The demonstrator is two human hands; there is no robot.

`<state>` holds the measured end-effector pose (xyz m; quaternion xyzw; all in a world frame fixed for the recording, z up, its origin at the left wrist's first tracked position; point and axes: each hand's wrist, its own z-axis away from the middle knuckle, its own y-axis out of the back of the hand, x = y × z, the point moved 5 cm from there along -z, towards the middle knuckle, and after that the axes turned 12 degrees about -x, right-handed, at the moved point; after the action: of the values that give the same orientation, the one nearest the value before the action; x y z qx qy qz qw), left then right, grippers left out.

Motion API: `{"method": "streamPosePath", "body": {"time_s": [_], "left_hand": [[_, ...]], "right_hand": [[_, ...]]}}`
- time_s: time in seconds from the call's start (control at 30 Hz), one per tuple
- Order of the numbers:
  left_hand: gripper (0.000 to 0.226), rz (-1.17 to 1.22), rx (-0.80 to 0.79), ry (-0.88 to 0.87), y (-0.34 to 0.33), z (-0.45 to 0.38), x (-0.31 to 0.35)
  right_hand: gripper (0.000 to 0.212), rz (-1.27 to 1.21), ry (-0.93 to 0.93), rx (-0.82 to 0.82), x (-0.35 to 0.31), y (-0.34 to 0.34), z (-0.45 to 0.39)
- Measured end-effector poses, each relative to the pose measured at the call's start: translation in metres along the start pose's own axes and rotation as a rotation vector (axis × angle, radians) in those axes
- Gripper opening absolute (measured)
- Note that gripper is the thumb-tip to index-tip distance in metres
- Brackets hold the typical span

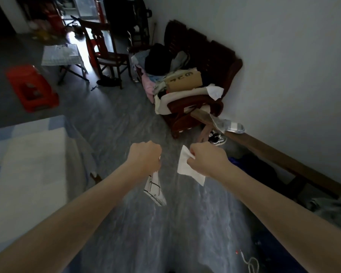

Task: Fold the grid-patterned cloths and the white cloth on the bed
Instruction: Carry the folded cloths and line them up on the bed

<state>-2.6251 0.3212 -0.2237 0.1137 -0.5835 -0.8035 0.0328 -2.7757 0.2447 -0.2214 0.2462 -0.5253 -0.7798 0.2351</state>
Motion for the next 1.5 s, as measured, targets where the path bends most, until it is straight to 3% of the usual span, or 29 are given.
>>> {"method": "streamPosePath", "body": {"time_s": [0.17, 0.4, 0.8, 1.13, 1.5], "left_hand": [[0.023, 0.052, -0.006, 0.126, 0.002, -0.045, -0.047], [0.014, 0.063, -0.003, 0.286, 0.016, -0.132, -0.115], [0.013, 0.146, -0.007, 0.517, 0.063, -0.281, -0.240], [0.013, 0.226, -0.037, 0.711, 0.034, -0.329, -0.372], [0.015, 0.310, -0.060, 0.885, 0.002, -0.351, -0.584]], "right_hand": [[0.017, 0.017, 0.093, -0.017, -0.017, 0.024, -0.074], [0.018, 0.039, 0.250, 0.018, -0.031, 0.071, -0.198], [0.022, 0.138, 0.482, -0.077, -0.064, 0.152, -0.423], [0.016, 0.174, 0.629, -0.152, -0.170, 0.162, -0.551], [0.017, 0.217, 0.747, -0.199, -0.363, 0.184, -0.699]]}}
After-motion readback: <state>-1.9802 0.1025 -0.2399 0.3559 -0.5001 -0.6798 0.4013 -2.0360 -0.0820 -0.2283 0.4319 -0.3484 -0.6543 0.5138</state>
